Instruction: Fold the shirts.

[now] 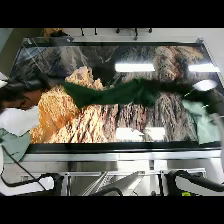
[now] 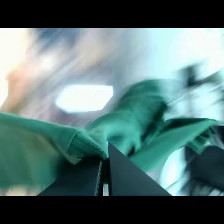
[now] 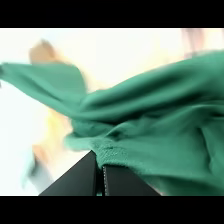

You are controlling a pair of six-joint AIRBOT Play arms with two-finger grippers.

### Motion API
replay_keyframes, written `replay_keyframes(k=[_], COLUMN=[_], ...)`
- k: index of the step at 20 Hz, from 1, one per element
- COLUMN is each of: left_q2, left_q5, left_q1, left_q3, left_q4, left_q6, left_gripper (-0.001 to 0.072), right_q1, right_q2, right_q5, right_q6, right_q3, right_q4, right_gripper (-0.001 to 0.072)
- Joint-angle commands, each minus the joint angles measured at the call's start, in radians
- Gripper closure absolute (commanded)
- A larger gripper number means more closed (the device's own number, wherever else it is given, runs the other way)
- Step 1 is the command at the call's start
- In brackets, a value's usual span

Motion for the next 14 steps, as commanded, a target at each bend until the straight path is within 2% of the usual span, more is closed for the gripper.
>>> replay_keyframes(k=[1, 4, 6, 10, 14], left_q2=[0.160, 0.285, 0.357, 0.451, 0.488], left_q5=[-0.005, 0.157, 0.233, 0.271, 0.258], left_q1=[0.072, 0.112, 0.136, 0.152, 0.152], left_q3=[0.195, 0.383, 0.457, 0.561, 0.612], left_q4=[-0.288, -0.265, -0.258, -0.233, -0.023], left_q6=[-0.077, -0.146, -0.159, -0.159, -0.167], left_gripper=[0.0693, 0.0692, 0.0692, 0.0691, 0.0691], right_q1=[-0.211, -0.341, -0.374, -0.373, -0.373], right_q2=[0.087, 0.065, 0.055, 0.065, 0.060], right_q5=[0.125, 0.085, 0.048, 0.006, 0.034], right_q6=[0.114, 0.187, 0.215, 0.209, 0.191], right_q3=[0.437, 0.790, 0.918, 0.929, 0.929], right_q4=[0.018, 0.018, 0.028, 0.132, 0.148], right_gripper=[0.0691, 0.0692, 0.0691, 0.0692, 0.0691])
